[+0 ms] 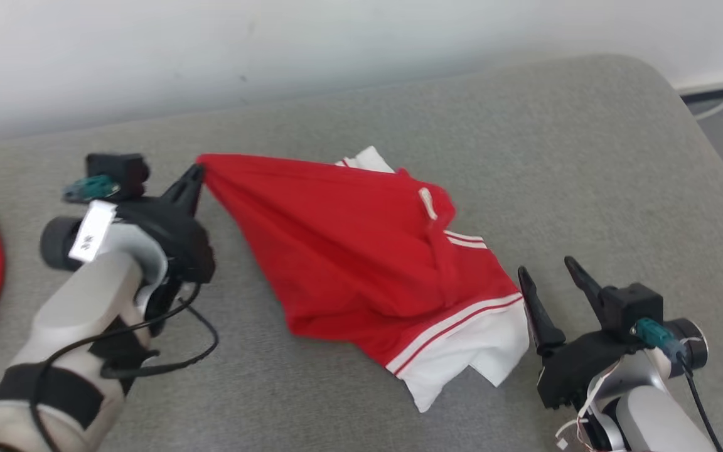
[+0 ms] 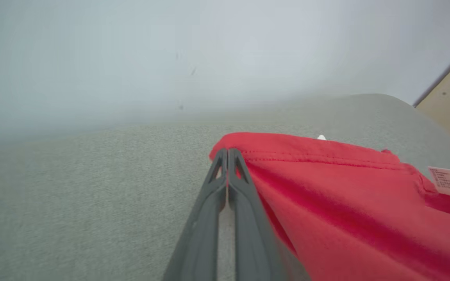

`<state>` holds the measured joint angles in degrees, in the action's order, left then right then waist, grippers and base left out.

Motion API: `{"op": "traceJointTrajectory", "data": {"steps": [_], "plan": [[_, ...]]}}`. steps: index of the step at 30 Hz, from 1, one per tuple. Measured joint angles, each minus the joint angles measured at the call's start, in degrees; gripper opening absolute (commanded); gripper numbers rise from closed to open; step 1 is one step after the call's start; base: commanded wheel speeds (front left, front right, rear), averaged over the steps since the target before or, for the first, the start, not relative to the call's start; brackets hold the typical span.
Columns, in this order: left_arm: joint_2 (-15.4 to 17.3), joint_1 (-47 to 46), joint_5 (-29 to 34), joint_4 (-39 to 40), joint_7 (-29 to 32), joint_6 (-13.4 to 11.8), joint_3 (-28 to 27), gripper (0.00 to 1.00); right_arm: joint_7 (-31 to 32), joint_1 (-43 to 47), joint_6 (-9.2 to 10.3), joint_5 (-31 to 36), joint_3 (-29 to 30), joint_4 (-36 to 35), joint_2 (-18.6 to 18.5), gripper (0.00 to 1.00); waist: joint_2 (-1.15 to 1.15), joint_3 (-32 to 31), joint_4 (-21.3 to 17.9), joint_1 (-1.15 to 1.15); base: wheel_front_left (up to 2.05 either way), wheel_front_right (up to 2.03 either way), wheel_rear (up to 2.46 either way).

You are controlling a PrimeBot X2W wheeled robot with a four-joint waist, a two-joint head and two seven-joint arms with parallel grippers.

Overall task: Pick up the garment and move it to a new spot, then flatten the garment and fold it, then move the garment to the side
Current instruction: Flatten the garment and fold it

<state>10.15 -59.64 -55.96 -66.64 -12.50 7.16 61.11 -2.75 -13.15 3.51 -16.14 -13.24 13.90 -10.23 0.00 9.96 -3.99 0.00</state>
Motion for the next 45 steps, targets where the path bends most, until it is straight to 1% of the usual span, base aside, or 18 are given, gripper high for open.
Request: {"op": "traceJointTrajectory", "data": {"steps": [4, 9, 14, 17, 20, 22, 23, 24, 28, 30, 32, 34, 40, 45], "plan": [[1.9, 3.5, -2.2, 0.3, -1.1, 0.0, -1.9, 0.0, -0.4, 2.2, 0.0, -0.5, 0.2, 0.6, 0.0, 1.0, 0.0, -1.7, 2.3, 0.0, 0.0, 0.0, 0.0], [2.3, 9.8, -2.3, 1.1, -1.3, -0.2, -1.8, 0.0, -0.6, 4.8, 0.0, -0.7, 0.3, 1.0, 0.0, 1.0, 0.0, -3.7, 5.6, 0.0, 0.0, 0.0, 0.0], [4.1, 15.2, -2.4, 2.6, -1.8, -1.7, -2.4, 0.0, -0.3, 6.4, 0.01, -1.0, 0.2, 1.0, 0.0, 1.0, 0.0, -5.4, 8.8, -0.01, 0.0, 0.0, 0.0], [4.8, 17.9, -2.3, 3.8, -1.8, -3.2, -2.6, 0.0, 0.1, 7.2, 0.02, -1.3, 0.5, 1.0, -0.2, 1.0, 0.0, -6.0, 10.5, 0.0, 0.0, 0.0, 0.0], [5.1, 20.2, -1.9, 6.3, -1.8, -5.4, -3.3, 0.0, 0.3, 8.0, 0.08, -1.5, 0.8, 1.0, -0.4, 1.0, 0.0, -6.5, 12.0, -0.01, 0.0, 0.0, 0.0], [6.1, 21.8, -1.7, 8.4, -1.8, -6.5, -4.2, 0.0, 0.8, 8.1, 0.09, -1.5, 0.7, 0.9, -0.4, 1.0, 0.0, -6.6, 12.9, 0.0, 0.0, 0.0, 0.0], [7.2, 24.0, -1.7, 10.5, -1.8, -7.9, -5.3, 0.0, 1.3, 8.1, 0.09, -1.5, 0.5, 0.9, -0.3, 1.0, 0.0, -6.6, 13.5, -0.01, 0.0, 0.0, 0.0], [7.2, 24.0, -1.7, 10.5, -1.8, -7.9, -5.3, 0.0, 1.3, 8.1, 0.09, -1.5, 0.5, 0.9, -0.3, 1.0, 0.0, -6.6, 13.5, -0.01, 0.0, 0.0, 0.0], [8.3, 27.5, -1.7, 14.9, -1.8, -9.8, -7.1, 0.0, 1.5, 8.1, 0.11, -1.5, 0.9, 0.6, -0.7, 1.0, -0.01, -6.6, 13.8, -0.01, 0.0, 0.0, 0.0], [8.9, 28.6, -1.6, 17.1, -1.8, -11.3, -8.0, 0.0, 1.8, 7.8, 0.1, -1.5, 0.6, 0.6, -0.8, 1.0, 0.0, -6.5, 13.6, 0.0, 0.0, 0.0, 0.0], [9.7, 29.9, -1.4, 19.4, -1.8, -11.9, -8.9, 0.0, 1.8, 7.6, 0.1, -1.5, 0.9, 0.5, -0.9, 1.0, 0.0, -6.3, 13.3, 0.0, 0.0, 0.0, 0.0], [10.2, 30.8, 0.3, 21.5, -1.8, -12.8, -8.9, 0.0, 1.8, 7.6, 0.45, -1.5, 1.5, 0.2, -1.1, 1.0, 0.01, -6.2, 13.2, 0.0, 0.0, 0.0, 0.0], [11.4, 33.5, 2.8, 29.5, -1.8, -13.7, -9.9, 0.0, 1.7, 7.8, 1.07, -1.6, 2.6, -0.4, -1.6, 1.0, 0.01, -6.0, 14.6, 0.0, 0.0, 0.0, 0.0], [13.1, 35.4, 4.8, 34.9, -1.8, -14.2, -12.0, 0.0, 1.8, 7.6, 1.09, -1.7, 2.0, -0.1, -1.2, 1.0, 0.0, -6.3, 16.1, 0.0, 0.0, 0.0, 0.0]]}}
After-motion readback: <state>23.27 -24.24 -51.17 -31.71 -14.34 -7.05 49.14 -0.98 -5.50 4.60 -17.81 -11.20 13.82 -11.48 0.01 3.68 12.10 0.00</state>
